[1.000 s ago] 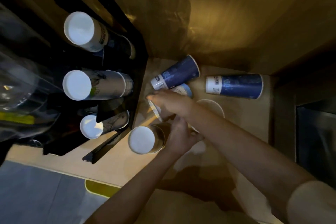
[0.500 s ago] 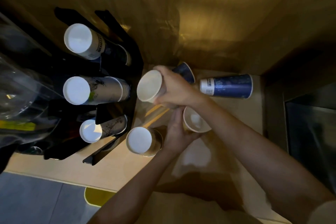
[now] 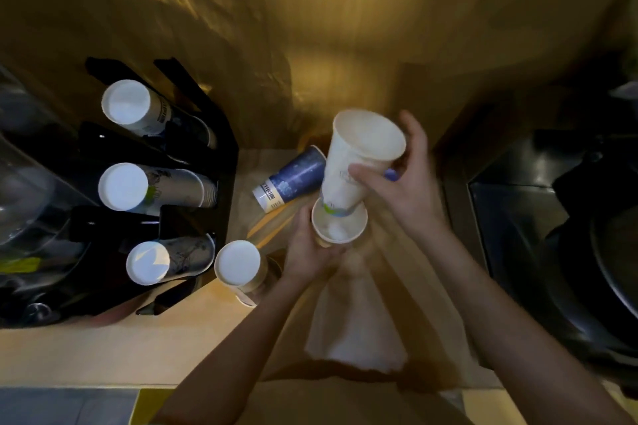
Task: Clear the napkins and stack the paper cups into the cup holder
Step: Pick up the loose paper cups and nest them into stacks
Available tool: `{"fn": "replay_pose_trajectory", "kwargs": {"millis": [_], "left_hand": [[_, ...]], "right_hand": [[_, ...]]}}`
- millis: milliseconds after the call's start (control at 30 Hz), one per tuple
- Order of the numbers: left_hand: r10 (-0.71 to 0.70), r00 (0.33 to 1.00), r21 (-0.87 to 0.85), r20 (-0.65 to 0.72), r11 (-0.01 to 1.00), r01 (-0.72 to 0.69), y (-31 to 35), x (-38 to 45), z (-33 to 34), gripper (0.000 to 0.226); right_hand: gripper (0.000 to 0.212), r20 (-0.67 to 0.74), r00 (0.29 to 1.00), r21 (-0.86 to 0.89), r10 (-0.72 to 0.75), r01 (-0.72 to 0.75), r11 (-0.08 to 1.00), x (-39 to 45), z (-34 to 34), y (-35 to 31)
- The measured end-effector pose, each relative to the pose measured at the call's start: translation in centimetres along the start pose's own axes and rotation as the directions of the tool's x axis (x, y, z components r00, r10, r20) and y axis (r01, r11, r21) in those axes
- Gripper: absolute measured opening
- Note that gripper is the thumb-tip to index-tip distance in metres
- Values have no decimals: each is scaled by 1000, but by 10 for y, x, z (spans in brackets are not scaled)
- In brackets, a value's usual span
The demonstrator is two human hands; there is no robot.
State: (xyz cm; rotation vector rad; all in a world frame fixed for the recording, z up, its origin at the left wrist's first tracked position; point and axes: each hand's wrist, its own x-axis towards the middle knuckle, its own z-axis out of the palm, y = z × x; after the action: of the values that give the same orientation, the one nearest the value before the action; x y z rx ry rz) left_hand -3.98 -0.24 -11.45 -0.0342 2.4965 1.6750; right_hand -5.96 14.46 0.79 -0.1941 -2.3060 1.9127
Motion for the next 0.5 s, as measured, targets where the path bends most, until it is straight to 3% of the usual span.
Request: {"fn": "replay_pose_trajectory", "kwargs": {"millis": [300,500], "left_hand": [[6,1000,10,22,1000,-7,-1,1,2,91],[-52,999,-3,-2,999,52,5,-1,4,77]], "right_hand": [[96,98,993,-395,72,-28,918,-38,23,61],[105,125,983,-616,135,-30,787,-46,21,79]]}}
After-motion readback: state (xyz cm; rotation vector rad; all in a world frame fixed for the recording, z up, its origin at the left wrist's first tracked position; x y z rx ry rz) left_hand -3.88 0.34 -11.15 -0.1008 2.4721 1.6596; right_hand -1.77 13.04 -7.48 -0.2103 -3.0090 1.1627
